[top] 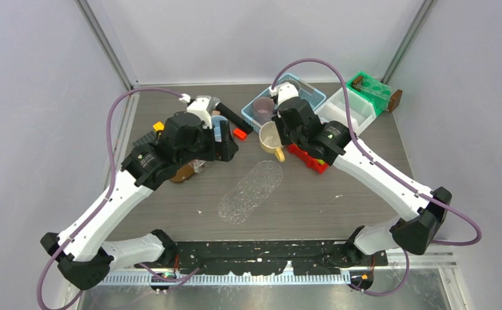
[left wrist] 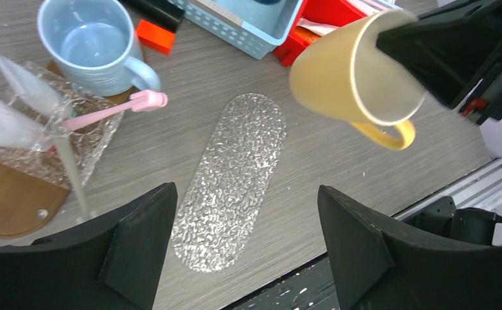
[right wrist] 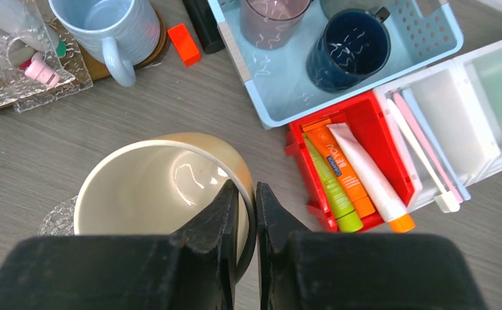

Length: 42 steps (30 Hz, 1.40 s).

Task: Prepare toiletry sets of a toothbrush and toothpaste on the tray
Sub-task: Pick up the cup from the storage box.

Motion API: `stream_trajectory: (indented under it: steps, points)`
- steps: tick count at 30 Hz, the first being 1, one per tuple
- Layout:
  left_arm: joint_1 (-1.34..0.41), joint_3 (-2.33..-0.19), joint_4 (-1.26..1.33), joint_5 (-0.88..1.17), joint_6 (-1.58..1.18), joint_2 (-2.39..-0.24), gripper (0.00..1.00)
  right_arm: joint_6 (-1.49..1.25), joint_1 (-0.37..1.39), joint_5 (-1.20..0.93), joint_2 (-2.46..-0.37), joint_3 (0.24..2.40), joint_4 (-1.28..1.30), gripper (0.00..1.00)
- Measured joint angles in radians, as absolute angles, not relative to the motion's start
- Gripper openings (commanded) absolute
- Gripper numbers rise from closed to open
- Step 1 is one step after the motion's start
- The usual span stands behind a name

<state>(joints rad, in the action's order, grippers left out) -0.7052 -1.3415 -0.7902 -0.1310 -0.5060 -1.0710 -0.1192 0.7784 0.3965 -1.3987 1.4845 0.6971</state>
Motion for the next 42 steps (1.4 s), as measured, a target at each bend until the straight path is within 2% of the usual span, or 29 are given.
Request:
stream_trajectory:
  steps: [11, 13, 18, 22, 27, 29, 30, 31, 32, 33, 35, 37, 39, 42]
  points:
    - [-0.873, -1.341, -0.647, -0.274, -0.604, -1.218, 0.79, -0.215, 0.865, 0.467, -1.369, 1.384, 0.687, 0.01]
    - [-0.893, -1.341, -0.616, -0.298, -0.622, -1.244, 0.74, -0.225, 0.873, 0.480, -1.356, 1.369, 0.680, 0.01]
    - [-0.925, -1.341, -0.550, -0.344, -0.643, -1.306, 0.70, -0.247, 0.888, 0.507, -1.334, 1.346, 0.662, 0.00]
    - [-0.941, -1.341, -0.524, -0.368, -0.652, -1.367, 0.61, -0.256, 0.898, 0.527, -1.333, 1.335, 0.653, 0.00]
    - [-0.961, -1.341, -0.520, -0.416, -0.660, -1.423, 0.44, -0.269, 0.907, 0.553, -1.333, 1.311, 0.639, 0.01]
    - [-0.965, -1.341, -0.520, -0.435, -0.665, -1.435, 0.30, -0.273, 0.908, 0.562, -1.333, 1.302, 0.636, 0.01]
    - [-0.967, -1.341, -0.517, -0.441, -0.672, -1.439, 0.19, -0.276, 0.908, 0.567, -1.333, 1.296, 0.633, 0.01]
    - [-0.968, -1.341, -0.511, -0.446, -0.675, -1.443, 0.12, -0.279, 0.908, 0.568, -1.333, 1.294, 0.632, 0.01]
    - [-0.969, -1.341, -0.505, -0.453, -0.674, -1.446, 0.03, -0.283, 0.908, 0.568, -1.333, 1.288, 0.626, 0.03]
    - [-0.970, -1.342, -0.504, -0.469, -0.678, -1.449, 0.00, -0.289, 0.908, 0.572, -1.332, 1.283, 0.624, 0.05]
    - [-0.971, -1.342, -0.510, -0.482, -0.674, -1.459, 0.00, -0.295, 0.916, 0.587, -1.332, 1.279, 0.607, 0.12]
    - [-0.974, -1.342, -0.509, -0.489, -0.672, -1.468, 0.00, -0.295, 0.916, 0.590, -1.330, 1.271, 0.605, 0.30]
    - [-0.974, -1.343, -0.517, -0.490, -0.668, -1.470, 0.00, -0.299, 0.917, 0.584, -1.322, 1.262, 0.602, 0.44]
    - [-0.974, -1.359, -0.571, -0.476, -0.649, -1.470, 0.00, -0.302, 0.917, 0.556, -1.263, 1.241, 0.566, 0.58]
